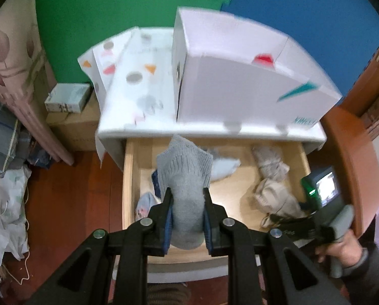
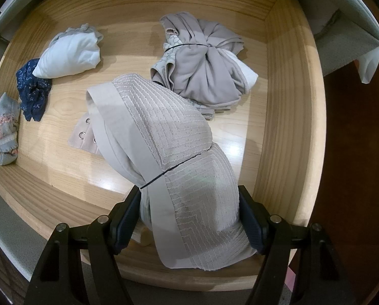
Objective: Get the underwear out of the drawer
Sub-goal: 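Lift the grey sock into the white box with the left tool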
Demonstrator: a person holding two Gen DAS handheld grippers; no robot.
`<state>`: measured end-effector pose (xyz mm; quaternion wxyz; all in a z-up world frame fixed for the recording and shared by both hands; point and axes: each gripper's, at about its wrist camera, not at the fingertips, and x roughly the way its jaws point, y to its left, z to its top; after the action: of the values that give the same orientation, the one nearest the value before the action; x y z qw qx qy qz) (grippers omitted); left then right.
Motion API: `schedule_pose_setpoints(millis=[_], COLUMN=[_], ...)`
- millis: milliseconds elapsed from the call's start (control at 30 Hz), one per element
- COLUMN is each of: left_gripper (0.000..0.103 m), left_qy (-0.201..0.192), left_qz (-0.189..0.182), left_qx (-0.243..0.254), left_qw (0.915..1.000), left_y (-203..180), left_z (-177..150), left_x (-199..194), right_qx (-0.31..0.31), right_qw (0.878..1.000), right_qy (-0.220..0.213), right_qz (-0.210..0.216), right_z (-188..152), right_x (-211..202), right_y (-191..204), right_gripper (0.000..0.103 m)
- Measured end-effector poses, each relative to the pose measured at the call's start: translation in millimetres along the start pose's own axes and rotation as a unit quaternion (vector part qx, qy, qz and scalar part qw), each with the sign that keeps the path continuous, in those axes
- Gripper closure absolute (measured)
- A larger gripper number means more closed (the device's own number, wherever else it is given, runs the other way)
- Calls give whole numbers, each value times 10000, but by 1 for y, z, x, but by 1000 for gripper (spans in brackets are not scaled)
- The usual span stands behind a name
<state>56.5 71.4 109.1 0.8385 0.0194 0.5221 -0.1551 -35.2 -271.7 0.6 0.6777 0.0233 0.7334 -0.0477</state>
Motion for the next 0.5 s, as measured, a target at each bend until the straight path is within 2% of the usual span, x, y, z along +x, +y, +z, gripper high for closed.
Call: schedule_pose_setpoints(millis=[267, 500], left_gripper=[83, 83], left_qy=[-728, -1166], left_qz=[-93, -22], left_qx=[257, 354], left_qw=[9970, 9925], left_y=[-12, -28], left_z=[40, 97], left_x=[-75, -103], right_qx=[-16, -22], right_qw=[10000, 10000], right_qy=[-6, -7], right_qz=[-6, -1], right_z=[-1, 0], right_x=[0, 0], right_y=[1, 3], right_gripper=[34, 34])
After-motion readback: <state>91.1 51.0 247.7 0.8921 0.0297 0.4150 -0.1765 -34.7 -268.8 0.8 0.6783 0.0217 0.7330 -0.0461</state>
